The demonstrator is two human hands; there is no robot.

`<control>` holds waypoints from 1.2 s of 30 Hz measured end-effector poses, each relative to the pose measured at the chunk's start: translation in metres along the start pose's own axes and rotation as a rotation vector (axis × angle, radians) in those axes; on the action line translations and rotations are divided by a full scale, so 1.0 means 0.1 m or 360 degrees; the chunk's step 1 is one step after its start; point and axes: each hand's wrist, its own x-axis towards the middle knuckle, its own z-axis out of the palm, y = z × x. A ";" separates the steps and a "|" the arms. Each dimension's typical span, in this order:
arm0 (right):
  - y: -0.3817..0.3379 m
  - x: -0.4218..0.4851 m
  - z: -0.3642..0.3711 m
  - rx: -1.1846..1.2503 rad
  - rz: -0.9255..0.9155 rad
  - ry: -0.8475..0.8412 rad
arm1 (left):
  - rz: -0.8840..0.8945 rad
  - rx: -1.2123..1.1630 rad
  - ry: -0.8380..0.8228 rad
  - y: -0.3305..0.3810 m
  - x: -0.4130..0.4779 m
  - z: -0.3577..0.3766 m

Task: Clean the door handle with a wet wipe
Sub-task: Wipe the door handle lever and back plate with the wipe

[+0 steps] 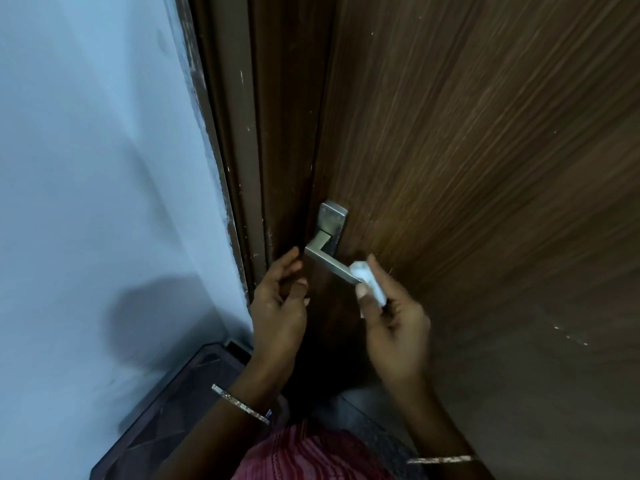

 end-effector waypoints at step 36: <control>-0.15 0.25 0.41 -0.1414 -0.0949 -0.0337 | 0.0016 0.0043 0.0044 -0.09 0.08 -0.09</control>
